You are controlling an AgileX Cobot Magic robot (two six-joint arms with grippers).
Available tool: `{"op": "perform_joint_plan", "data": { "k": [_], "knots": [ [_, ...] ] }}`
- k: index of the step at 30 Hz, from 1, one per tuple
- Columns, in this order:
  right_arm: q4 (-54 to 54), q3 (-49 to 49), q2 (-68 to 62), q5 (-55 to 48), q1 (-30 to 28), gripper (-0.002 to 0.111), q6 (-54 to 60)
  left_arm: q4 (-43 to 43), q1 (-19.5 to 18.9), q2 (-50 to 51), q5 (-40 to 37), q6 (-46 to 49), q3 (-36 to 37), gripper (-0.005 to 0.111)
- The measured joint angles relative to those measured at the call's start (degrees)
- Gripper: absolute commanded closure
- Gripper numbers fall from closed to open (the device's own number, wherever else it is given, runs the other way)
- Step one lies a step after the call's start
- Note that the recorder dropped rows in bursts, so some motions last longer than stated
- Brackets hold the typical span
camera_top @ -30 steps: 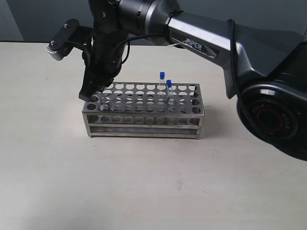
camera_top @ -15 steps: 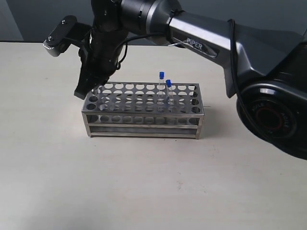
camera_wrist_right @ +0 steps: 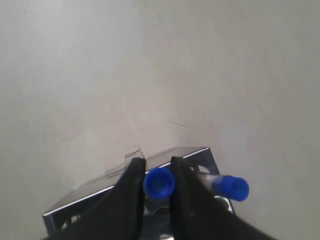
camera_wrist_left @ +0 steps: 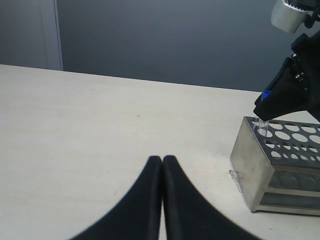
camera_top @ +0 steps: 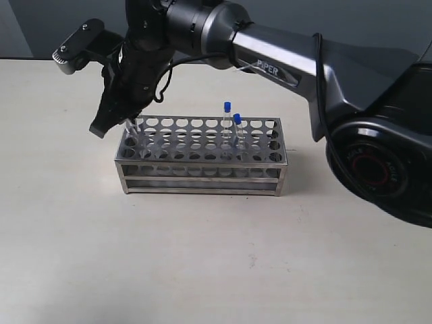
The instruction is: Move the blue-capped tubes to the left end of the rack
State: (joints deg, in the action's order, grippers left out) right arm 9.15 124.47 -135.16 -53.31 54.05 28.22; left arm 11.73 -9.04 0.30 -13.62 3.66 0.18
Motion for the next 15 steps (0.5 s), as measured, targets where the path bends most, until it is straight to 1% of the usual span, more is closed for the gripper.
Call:
{"op": "perform_joint_plan", "data": {
  "k": [6,9,15],
  "knots": [
    [-0.5,0.0,0.0,-0.1,0.0,0.108,-2.2,0.0,0.0,0.0,0.0,0.0,0.0,0.106],
    [-2.7,-0.2,-0.5,-1.2,0.2,0.108,-4.7,0.0,0.0,0.0,0.0,0.0,0.0,0.106],
    [-4.6,-0.6,-0.9,-2.1,0.5,0.108,-5.9,0.0,0.0,0.0,0.0,0.0,0.0,0.106]
  ]
}}
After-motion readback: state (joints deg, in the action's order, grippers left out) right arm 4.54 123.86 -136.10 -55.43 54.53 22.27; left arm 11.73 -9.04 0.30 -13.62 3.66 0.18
